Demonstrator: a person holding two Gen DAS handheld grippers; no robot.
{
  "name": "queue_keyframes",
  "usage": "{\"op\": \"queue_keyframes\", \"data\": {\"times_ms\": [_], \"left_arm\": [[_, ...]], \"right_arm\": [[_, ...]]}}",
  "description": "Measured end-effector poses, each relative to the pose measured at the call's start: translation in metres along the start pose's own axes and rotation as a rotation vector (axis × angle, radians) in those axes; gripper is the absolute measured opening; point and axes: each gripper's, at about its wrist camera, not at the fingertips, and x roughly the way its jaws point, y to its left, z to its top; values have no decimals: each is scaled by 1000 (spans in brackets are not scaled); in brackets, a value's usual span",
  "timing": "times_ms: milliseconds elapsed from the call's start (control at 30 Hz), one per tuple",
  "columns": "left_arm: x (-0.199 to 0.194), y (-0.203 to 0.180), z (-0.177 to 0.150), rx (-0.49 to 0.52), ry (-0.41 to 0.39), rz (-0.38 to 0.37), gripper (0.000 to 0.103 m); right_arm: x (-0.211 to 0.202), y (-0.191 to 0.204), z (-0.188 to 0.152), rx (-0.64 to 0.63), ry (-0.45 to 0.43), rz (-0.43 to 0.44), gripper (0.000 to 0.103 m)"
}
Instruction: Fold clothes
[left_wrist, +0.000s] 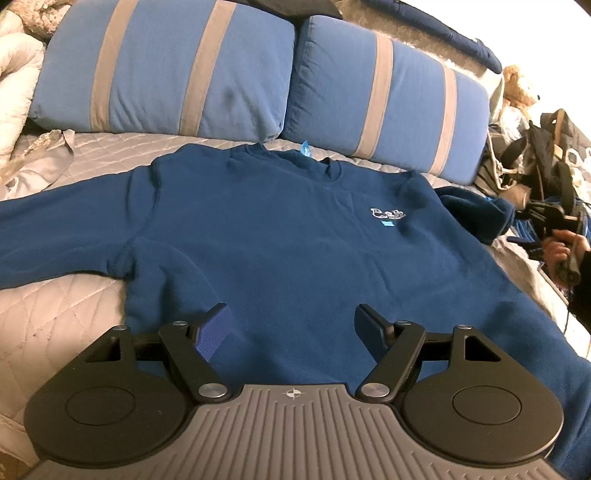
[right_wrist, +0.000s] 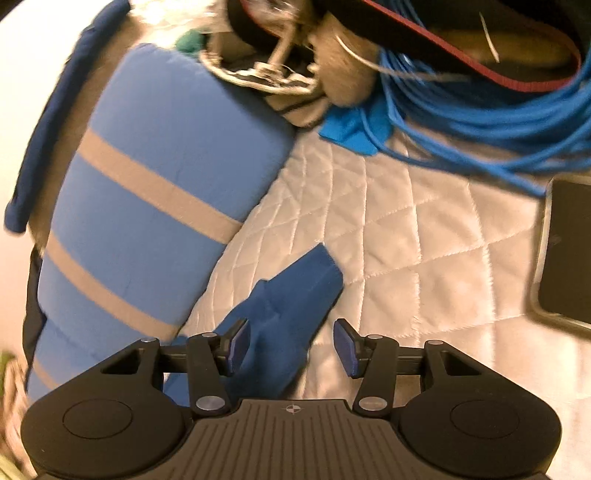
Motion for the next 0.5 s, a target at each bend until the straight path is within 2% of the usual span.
{"op": "queue_keyframes", "data": {"times_ms": [67, 100, 233, 333, 400, 500], "left_arm": [[0, 0, 0, 2, 2, 0, 74], [1, 0, 0, 1, 3, -1, 74], [2, 0, 0, 3, 8, -2, 74], [2, -1, 0, 10, 13, -2, 74], [3, -1, 1, 10, 15, 0, 74], [3, -2, 1, 11, 17, 2, 74]], "right_arm": [[13, -8, 1, 75, 5, 4, 52], [18, -14, 1, 116, 4, 9, 49], [27, -21, 1, 189, -20, 41, 45], [35, -24, 4, 225, -20, 36, 29], [41, -22, 5, 203, -14, 29, 18], [40, -6, 9, 85, -27, -16, 14]]}}
